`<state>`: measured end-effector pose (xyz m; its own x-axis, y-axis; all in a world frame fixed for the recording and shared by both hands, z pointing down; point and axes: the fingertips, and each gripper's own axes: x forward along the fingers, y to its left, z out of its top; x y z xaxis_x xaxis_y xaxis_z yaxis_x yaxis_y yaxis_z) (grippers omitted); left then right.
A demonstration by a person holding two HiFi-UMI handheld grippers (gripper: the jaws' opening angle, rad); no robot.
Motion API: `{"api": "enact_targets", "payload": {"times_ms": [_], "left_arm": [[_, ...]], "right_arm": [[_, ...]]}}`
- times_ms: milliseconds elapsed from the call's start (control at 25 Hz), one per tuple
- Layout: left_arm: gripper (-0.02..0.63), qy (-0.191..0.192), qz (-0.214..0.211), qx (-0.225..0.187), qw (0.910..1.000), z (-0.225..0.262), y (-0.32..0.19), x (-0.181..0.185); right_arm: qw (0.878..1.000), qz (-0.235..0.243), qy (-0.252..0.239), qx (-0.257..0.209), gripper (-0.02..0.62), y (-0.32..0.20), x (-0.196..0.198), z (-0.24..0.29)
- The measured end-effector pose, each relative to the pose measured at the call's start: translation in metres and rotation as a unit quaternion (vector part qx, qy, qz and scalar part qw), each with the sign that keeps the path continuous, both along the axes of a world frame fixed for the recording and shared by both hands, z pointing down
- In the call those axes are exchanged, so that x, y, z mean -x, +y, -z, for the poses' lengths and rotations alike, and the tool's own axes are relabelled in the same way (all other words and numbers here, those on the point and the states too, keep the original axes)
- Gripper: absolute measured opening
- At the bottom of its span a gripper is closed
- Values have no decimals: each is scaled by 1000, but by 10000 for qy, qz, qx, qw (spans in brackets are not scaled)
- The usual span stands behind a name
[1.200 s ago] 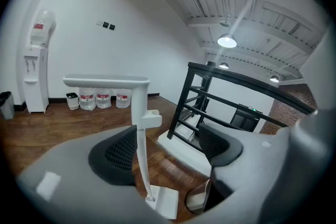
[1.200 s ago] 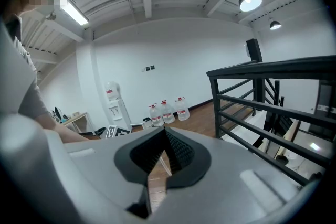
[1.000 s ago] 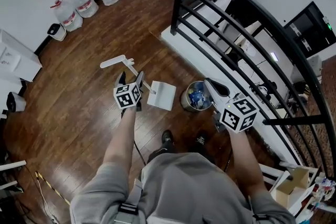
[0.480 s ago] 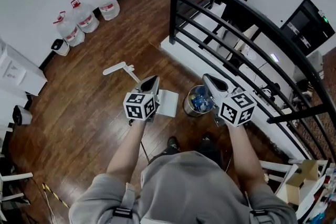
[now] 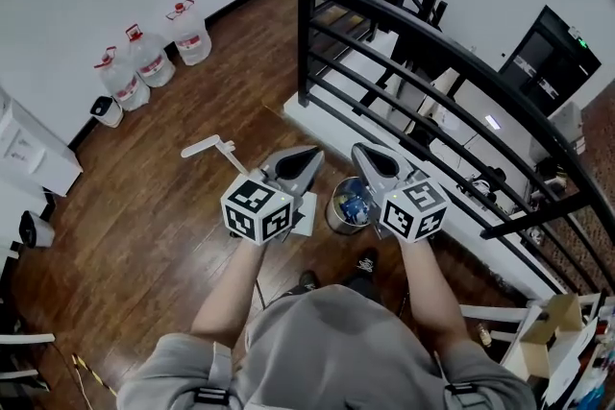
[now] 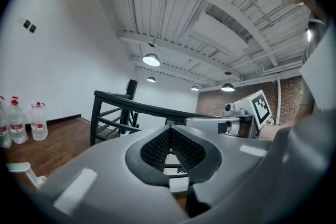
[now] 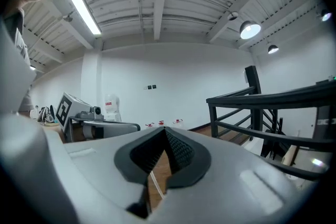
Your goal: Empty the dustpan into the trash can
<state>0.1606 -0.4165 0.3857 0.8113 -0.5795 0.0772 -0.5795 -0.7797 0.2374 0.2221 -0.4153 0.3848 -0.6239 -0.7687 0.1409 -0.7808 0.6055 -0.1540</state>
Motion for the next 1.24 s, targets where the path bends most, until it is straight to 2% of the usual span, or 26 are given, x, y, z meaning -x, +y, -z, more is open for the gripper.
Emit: {"api": "enact_targets", "payload": {"times_ms": [360, 1240], "left_arm": [[6, 71, -211, -54, 9997, 10, 9, -32], [6, -37, -156, -43, 9999, 9, 13, -35]], "right_arm": [[9995, 7, -12, -315, -2, 8, -16, 25], [9994, -15, -46, -353, -2, 15, -21, 27]]}}
